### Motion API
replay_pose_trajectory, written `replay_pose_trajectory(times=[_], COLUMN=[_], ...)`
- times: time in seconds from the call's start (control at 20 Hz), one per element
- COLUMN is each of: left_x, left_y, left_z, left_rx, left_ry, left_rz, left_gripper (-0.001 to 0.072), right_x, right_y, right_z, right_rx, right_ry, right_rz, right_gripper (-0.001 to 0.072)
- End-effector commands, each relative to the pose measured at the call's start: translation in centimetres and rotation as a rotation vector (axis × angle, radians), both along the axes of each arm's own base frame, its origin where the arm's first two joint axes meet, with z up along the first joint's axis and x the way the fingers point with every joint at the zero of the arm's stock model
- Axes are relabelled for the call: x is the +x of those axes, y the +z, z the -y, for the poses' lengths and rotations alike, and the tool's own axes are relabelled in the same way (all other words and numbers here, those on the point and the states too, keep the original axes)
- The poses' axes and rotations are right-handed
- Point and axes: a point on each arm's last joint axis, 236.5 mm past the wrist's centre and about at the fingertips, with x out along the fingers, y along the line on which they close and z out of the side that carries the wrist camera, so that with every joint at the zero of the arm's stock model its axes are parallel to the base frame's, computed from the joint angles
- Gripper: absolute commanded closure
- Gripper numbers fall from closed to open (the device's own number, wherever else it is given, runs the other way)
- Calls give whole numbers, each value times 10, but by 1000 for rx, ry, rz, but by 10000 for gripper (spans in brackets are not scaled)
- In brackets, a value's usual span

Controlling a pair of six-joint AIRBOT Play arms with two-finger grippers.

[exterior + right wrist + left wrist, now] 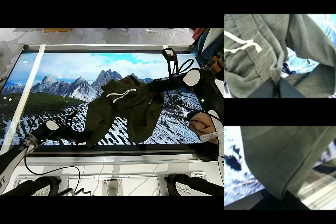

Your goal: Fold the clothes and pants, and hang the long-sleeved shirts on hangers.

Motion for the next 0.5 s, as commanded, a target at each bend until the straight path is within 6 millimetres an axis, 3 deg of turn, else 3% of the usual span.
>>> replay_pose_trajectory(times=[0.0,0.1,0.2,0.25,0.35,0.45], left_x=[34,84,148,178,228,247], left_y=[23,62,125,161,246,325], left_z=[3,-8,-43,-70,-149,-233], left_rx=[-34,-54,-75,-75,-53,-20], left_ry=[57,116,246,316,506,707], left_rz=[74,195,348,439,647,828], left_gripper=[691,693,693,693,693,693], right_x=[15,37,59,67,72,69], right_y=[14,43,85,108,147,182], right_z=[3,14,37,53,96,153], right_rx=[9,14,37,48,47,59], right_ry=[-24,-87,-194,-241,-338,-468], right_rz=[82,196,327,388,471,532], right_gripper=[678,678,678,679,679,679])
